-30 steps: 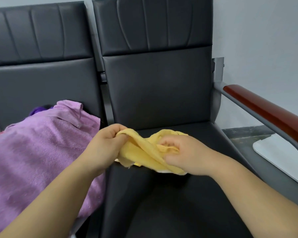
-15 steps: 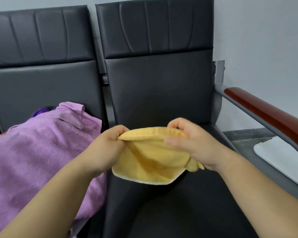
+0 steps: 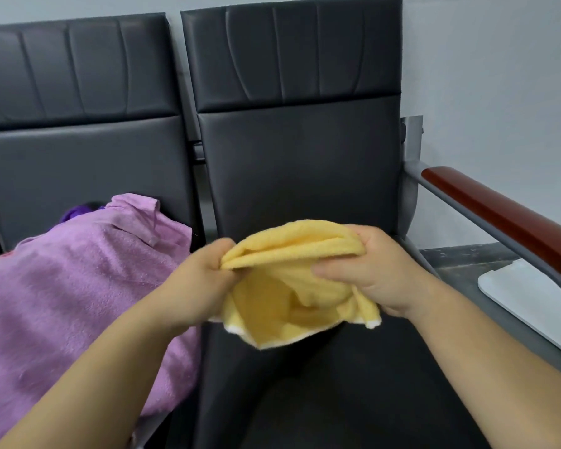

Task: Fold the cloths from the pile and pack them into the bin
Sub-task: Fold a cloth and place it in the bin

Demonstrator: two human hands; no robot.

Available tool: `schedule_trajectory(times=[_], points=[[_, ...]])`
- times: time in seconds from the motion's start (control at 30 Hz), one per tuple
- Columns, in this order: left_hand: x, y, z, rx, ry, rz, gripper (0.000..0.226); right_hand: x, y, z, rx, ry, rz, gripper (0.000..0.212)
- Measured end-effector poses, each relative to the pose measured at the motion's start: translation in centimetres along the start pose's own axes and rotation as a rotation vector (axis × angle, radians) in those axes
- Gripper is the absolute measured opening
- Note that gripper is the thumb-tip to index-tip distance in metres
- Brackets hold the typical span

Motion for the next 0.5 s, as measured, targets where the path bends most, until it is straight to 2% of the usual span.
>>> schedule_trajectory(times=[0.03, 0.07, 0.1, 0.13, 0.17, 0.2, 0.27, 0.3, 0.33, 0.4, 0.43, 0.5], points=[[-0.1, -0.3, 0.1, -0.008, -0.041, 0.192, 0.011, -0.3, 0.6, 0.2, 0.111, 0.049, 0.053, 0.04], [-0.3, -0.2, 0.1, 0.021, -0.073, 0.394, 0.021, -1.0, 0.9, 0.4, 0.2, 0.108, 0.208, 0.045], [-0.4, 0.0, 0.2, 0.069, -0.094, 0.542, 0.029, -1.6, 1.0, 0.5, 0.26, 0.152, 0.415, 0.04], [-0.7, 0.2, 0.4, 0.119, -0.086, 0.585, 0.033, -2.4, 0.9, 0.4, 0.28, 0.186, 0.622, 0.028], [-1.2, 0.3, 0.7, 0.168, -0.05, 0.516, 0.034, -2.6, 0.7, 0.2, 0.254, 0.197, 0.761, 0.016], [-1.5, 0.7, 0.9, 0.215, 0.002, 0.338, 0.035, -2.4, 0.4, 0.0, 0.184, 0.196, 0.829, 0.013], [-1.0, 1.3, 0.9, 0.214, 0.069, -0.164, 0.027, -1.5, -0.5, -0.3, 0.001, 0.152, 0.746, 0.019], [-0.5, 1.4, 0.7, 0.193, 0.061, -0.319, 0.02, -1.1, -0.8, -0.4, -0.069, 0.115, 0.622, 0.018], [0.0, 1.3, 0.4, 0.175, 0.045, -0.36, 0.015, -0.6, -1.0, -0.4, -0.123, 0.071, 0.486, 0.013], [0.7, 0.7, 0.0, 0.121, 0.013, -0.246, 0.004, 0.3, -1.3, -0.3, -0.161, 0.01, 0.268, 0.004], [0.7, 0.2, -0.1, 0.082, 0.005, -0.127, 0.004, 0.5, -1.3, -0.2, -0.135, -0.004, 0.204, 0.011], [0.5, -0.7, 0.0, -0.001, -0.027, 0.143, 0.017, -0.3, -0.8, -0.1, 0.001, 0.075, 0.253, 0.013]])
Point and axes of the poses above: each hand's wrist, its own z-axis away from the middle knuckle, its own y-axis out of the palm, x = y × z, the point moved 6 cm from there along -z, towards the middle knuckle, and after that the axes turned 7 degrees about -y, right-handed, at the moved point
